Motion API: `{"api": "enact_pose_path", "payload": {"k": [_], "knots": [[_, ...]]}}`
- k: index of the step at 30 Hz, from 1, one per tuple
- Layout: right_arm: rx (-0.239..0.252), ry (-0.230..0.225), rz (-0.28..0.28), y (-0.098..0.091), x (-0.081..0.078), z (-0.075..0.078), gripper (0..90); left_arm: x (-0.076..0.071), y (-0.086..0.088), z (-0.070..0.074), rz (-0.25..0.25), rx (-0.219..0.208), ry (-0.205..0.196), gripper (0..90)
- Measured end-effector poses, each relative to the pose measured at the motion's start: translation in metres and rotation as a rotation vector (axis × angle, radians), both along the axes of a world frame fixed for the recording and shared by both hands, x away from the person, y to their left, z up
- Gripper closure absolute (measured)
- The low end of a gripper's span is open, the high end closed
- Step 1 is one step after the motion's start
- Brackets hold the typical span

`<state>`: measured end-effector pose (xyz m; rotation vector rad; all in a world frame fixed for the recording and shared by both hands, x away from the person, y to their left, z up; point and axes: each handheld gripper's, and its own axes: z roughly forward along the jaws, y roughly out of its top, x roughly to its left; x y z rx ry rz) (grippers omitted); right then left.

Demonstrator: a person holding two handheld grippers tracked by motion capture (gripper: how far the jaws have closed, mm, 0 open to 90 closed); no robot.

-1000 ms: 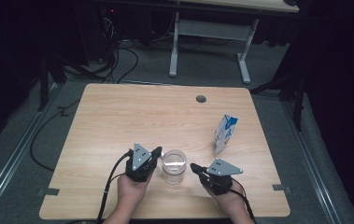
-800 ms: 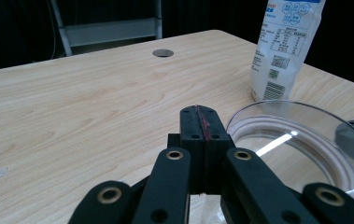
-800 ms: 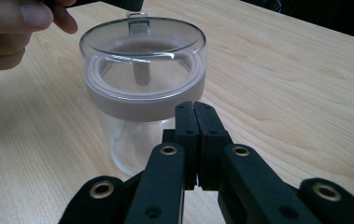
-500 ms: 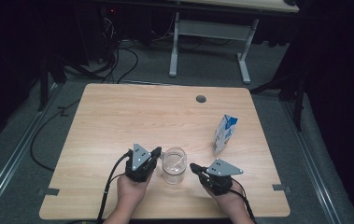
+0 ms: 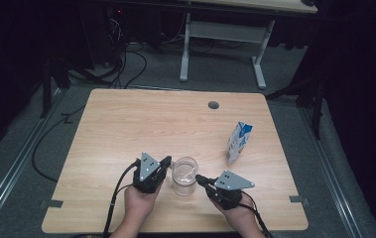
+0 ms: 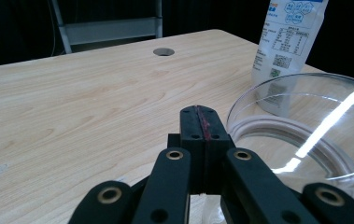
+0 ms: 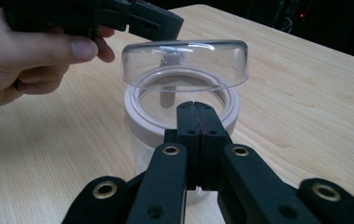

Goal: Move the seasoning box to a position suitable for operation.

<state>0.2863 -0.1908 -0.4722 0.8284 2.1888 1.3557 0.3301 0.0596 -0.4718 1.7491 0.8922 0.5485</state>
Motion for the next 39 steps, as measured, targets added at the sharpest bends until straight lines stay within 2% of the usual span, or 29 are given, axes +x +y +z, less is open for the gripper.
{"api": "enact_pose_path", "payload": {"k": [3,6,9,12,13,15,18,20,25,26,31,39], "knots": [[0.006,0.0,0.0,0.001,0.0,0.001,90.0,0.0,0.001,0.0,0.0,-0.003,-0.001,90.0],[0.012,-0.003,0.006,0.002,-0.001,0.002,90.0,-0.005,0.009,0.0,0.006,-0.057,0.0,89.9],[0.016,-0.005,0.004,0.001,-0.002,0.003,89.9,-0.013,0.016,-0.002,0.001,-0.073,-0.003,89.9],[0.018,-0.006,0.002,0.001,-0.002,0.003,89.9,-0.02,0.019,-0.007,-0.008,-0.079,0.001,90.0],[0.017,-0.005,-0.004,-0.001,-0.001,0.004,89.9,-0.026,0.02,-0.014,-0.022,-0.067,0.007,90.0],[0.016,-0.003,-0.009,-0.002,0.0,0.004,89.9,-0.028,0.02,-0.016,-0.025,-0.052,0.009,90.0],[0.029,-0.004,-0.015,-0.002,0.001,0.005,89.8,-0.035,0.017,-0.018,-0.061,-0.08,0.023,90.0],[0.034,-0.008,-0.019,-0.003,0.001,0.006,89.8,-0.037,0.015,-0.018,-0.069,-0.083,0.015,90.0],[0.034,-0.018,-0.021,-0.003,0.001,0.009,89.7,-0.041,0.015,-0.019,-0.087,-0.094,0.018,90.0],[0.044,-0.017,-0.021,-0.004,0.001,0.009,89.6,-0.042,0.014,-0.021,-0.094,-0.102,0.033,90.0],[0.053,-0.018,-0.024,-0.004,0.002,0.011,89.4,-0.045,0.01,-0.022,-0.112,-0.094,0.034,90.0],[0.035,-0.017,-0.033,-0.008,0.0,0.01,89.3,-0.042,0.012,-0.021,-0.101,-0.101,0.023,90.0]]}}
